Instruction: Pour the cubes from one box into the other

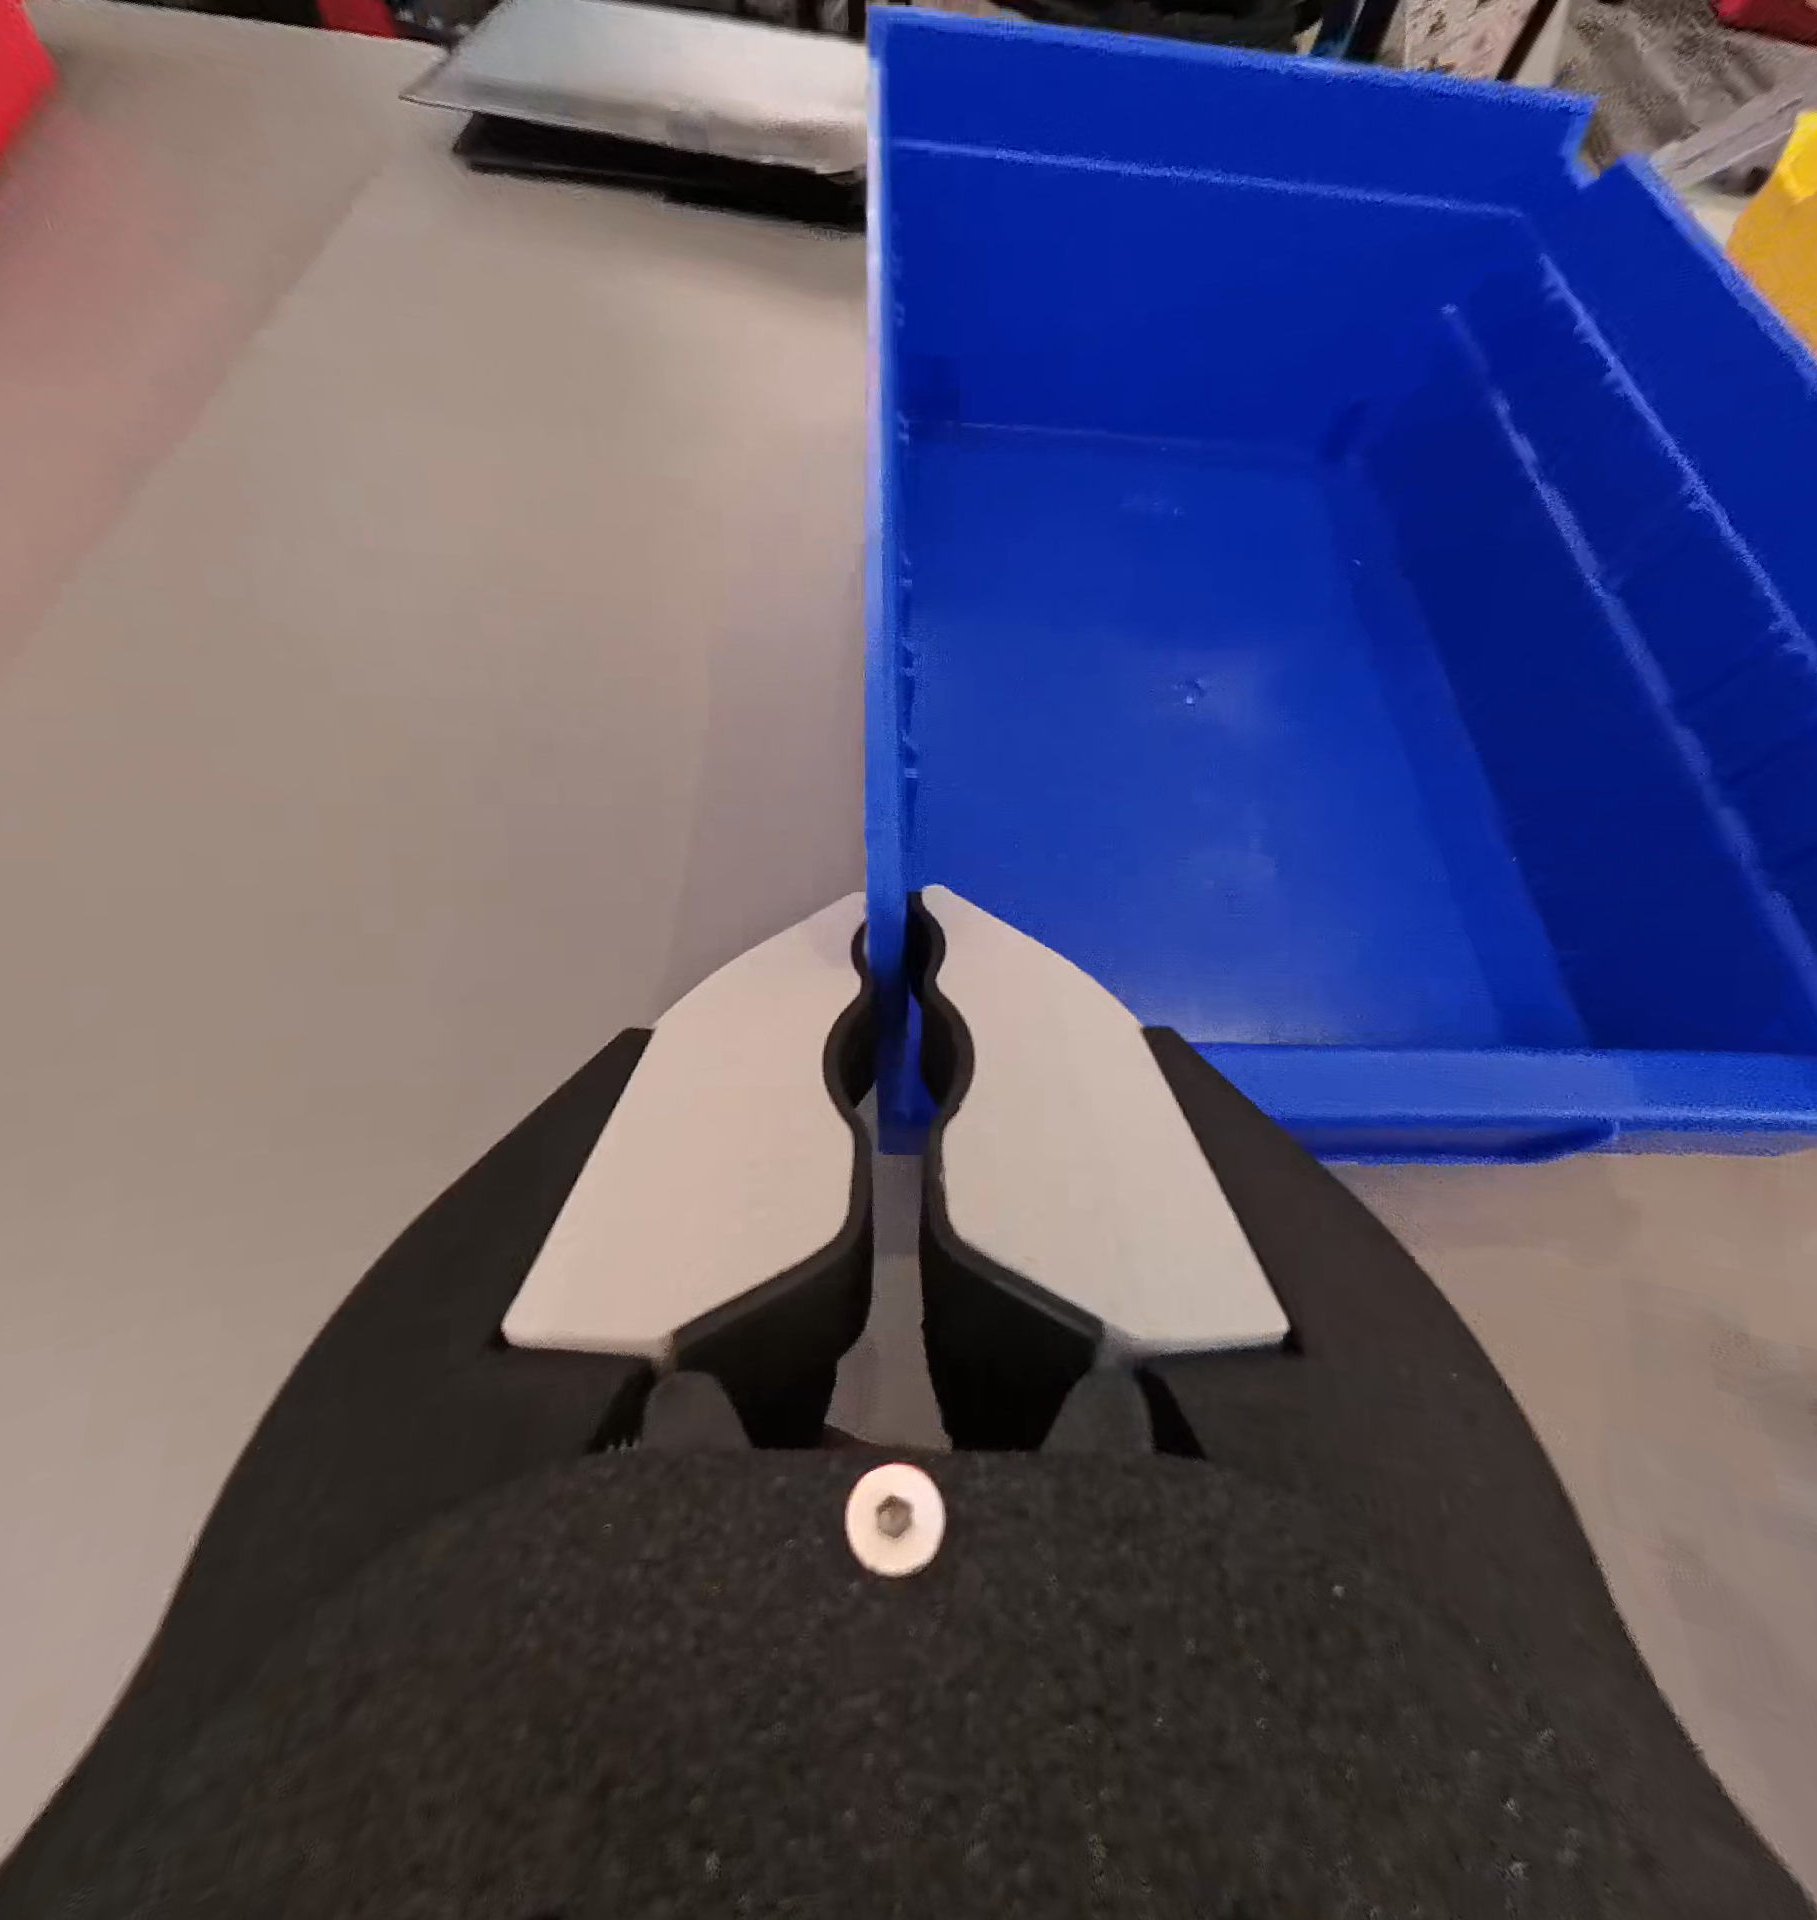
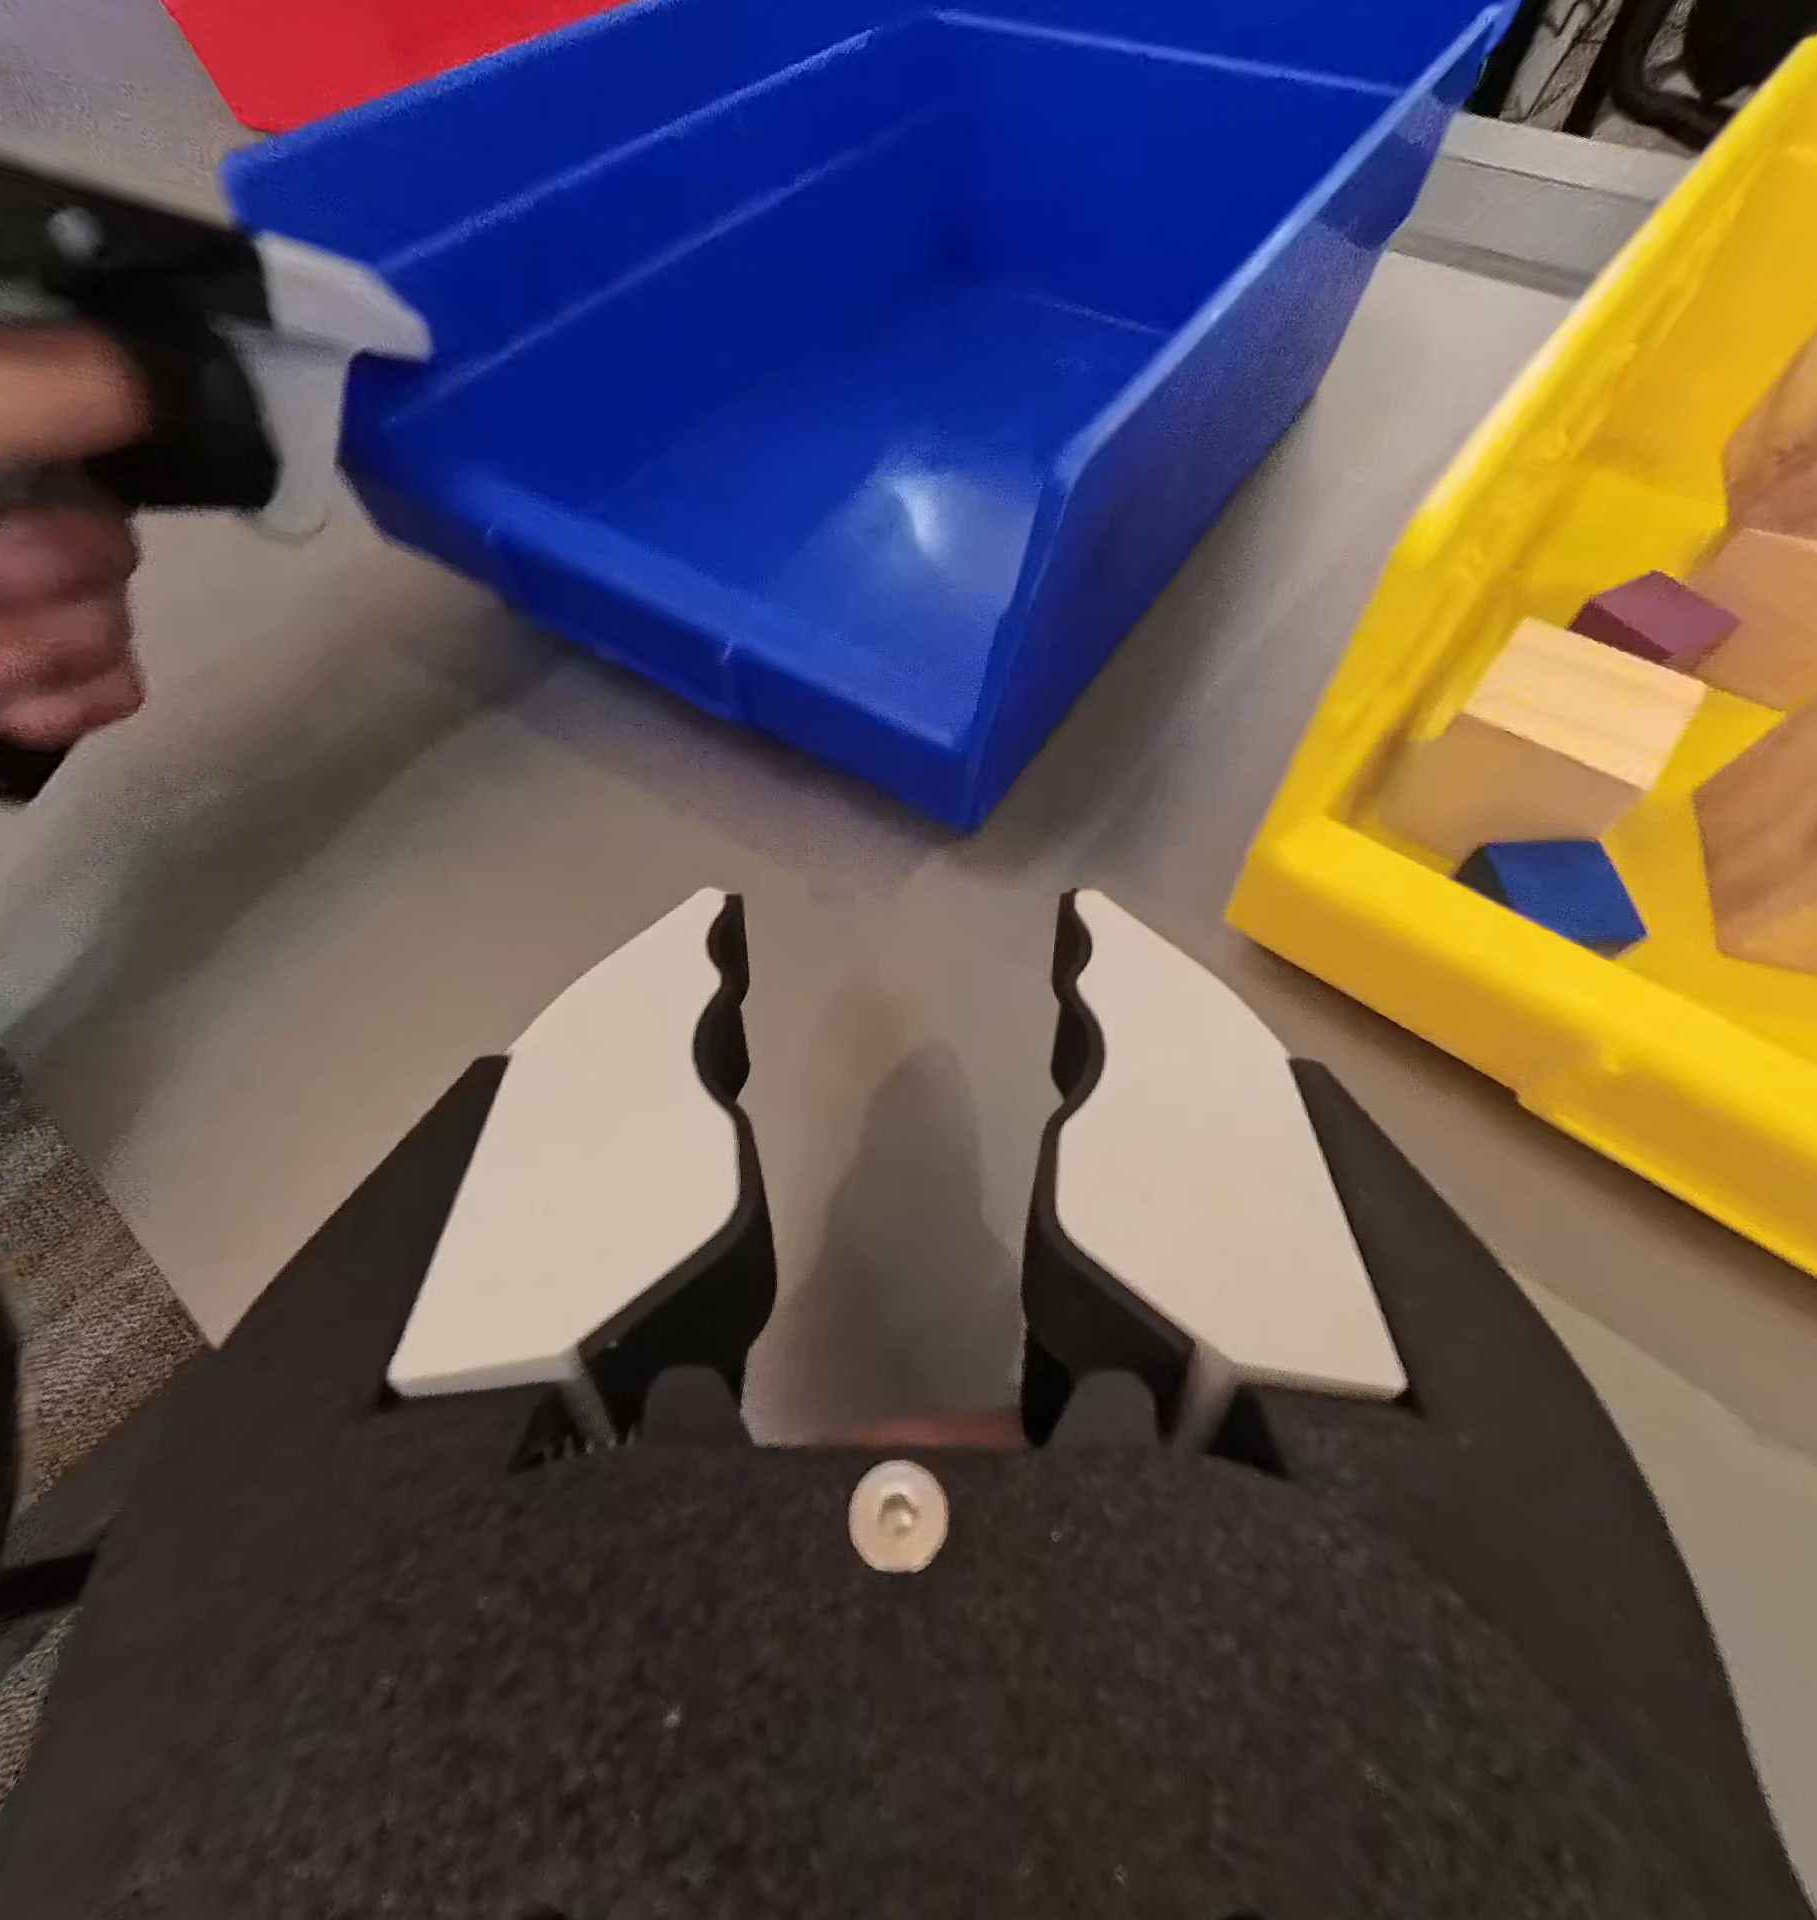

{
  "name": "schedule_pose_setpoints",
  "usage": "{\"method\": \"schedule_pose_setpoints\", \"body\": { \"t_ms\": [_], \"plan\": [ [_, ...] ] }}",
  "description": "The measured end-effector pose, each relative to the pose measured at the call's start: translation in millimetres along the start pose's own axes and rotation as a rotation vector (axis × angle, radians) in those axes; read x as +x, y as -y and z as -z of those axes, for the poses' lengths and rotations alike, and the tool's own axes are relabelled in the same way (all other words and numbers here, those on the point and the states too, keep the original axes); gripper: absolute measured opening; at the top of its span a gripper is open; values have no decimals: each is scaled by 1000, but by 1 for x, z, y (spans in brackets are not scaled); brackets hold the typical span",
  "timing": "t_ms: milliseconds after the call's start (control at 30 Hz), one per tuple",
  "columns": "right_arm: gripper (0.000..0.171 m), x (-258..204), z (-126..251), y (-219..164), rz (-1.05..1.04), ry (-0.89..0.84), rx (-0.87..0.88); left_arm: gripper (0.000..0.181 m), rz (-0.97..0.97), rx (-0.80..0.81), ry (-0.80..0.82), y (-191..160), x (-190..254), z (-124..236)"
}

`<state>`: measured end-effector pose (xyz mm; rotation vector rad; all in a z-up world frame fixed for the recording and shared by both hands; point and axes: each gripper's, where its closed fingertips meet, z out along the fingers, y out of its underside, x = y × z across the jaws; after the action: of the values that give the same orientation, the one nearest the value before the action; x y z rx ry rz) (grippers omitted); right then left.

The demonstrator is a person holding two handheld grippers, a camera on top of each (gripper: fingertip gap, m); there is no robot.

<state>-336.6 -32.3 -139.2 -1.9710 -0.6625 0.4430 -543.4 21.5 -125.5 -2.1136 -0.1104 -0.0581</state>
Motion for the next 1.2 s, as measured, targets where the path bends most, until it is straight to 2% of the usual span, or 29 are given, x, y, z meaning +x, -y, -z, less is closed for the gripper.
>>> {"method": "schedule_pose_setpoints", "body": {
  "t_ms": [167, 300, 333, 533, 667, 800, 933, 1067, 1200],
  "plan": [
    [56, -27, -17, 8, -82, 39, -16, 3, 42, 5, 79, -40, -3, 62],
    [31, -26, -14, 9, -119, -53, 6, 2, 62, 27, 141, -61, -1, 97],
    [10, -20, -8, 11, -178, -79, 18, 2, 62, 43, 162, -62, -1, 104],
    [3, -12, 26, 45, -183, -94, 139, 4, -40, 216, 223, -33, 21, 150],
    [4, 10, 74, 93, -107, -156, 280, 3, -7, 328, 172, 9, 53, 170],
    [4, 71, 135, 139, -91, -259, 379, 3, -23, 411, 56, 69, 122, 174],
    [4, 167, 196, 146, -104, -422, 395, 4, -73, 411, -93, 108, 228, 150],
    [4, 272, 251, 101, -156, -557, 352, 4, -123, 344, -229, 103, 351, 113],
    [3, 368, 296, 17, -317, -636, 266, 4, -228, 260, -321, 67, 473, 76]
  ]
}}
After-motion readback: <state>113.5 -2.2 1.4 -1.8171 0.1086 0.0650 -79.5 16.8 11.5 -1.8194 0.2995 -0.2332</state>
